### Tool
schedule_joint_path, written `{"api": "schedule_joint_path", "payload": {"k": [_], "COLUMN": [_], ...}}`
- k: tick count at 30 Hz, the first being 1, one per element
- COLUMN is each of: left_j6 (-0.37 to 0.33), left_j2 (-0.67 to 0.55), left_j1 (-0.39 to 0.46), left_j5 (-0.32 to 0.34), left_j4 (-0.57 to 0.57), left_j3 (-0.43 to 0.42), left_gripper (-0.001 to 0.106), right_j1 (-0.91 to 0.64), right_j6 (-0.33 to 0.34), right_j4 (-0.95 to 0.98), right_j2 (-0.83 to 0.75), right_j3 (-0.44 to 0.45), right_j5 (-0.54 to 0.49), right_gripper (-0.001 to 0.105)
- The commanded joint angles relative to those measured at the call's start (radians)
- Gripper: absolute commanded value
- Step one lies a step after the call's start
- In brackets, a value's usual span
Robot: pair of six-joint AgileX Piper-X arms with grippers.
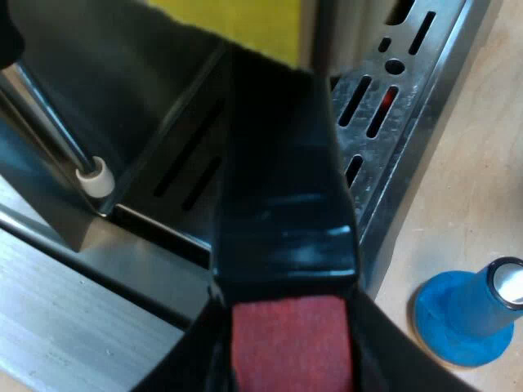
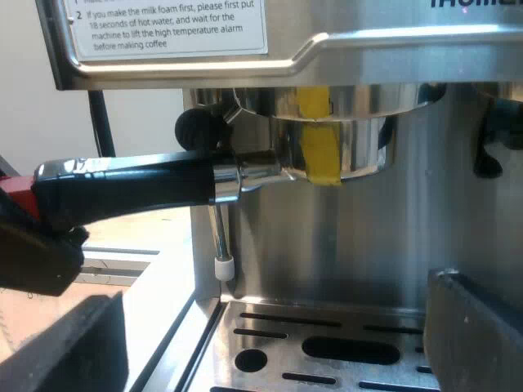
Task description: Put the handle in the coffee machine
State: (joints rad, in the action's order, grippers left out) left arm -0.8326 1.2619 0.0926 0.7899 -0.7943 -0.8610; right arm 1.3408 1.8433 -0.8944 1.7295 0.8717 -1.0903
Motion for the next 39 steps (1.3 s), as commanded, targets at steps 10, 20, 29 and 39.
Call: {"api": "schedule_joint_path", "payload": {"k": [10, 20, 29, 39], "left_j6": [0.029, 0.029, -0.001, -0.007], "left_j2": [-0.01, -0.01, -0.01, -0.01], "left_j1": [0.001, -0.004, -0.004, -0.004], "left_j5": [0.084, 0.16, 0.166, 0.166], "left_j4": [-0.009, -0.001, 0.036, 0.036], "left_j3": [-0.08, -0.082, -0.11, -0.12], "left_gripper": [0.0, 0.0, 0.0, 0.0], "right_j1": [0.0, 0.0, 0.0, 0.0], "right_j6": [-0.001, -0.001, -0.001, -0.001], "right_j4": [-0.005, -0.005, -0.005, -0.005], "right_j2": [-0.004, -0.004, -0.004, -0.004], "right_j3": [0.005, 0.005, 0.005, 0.005], "right_j5": [-0.006, -0.006, -0.006, -0.006], "right_gripper": [0.074, 0.074, 0.074, 0.074]}}
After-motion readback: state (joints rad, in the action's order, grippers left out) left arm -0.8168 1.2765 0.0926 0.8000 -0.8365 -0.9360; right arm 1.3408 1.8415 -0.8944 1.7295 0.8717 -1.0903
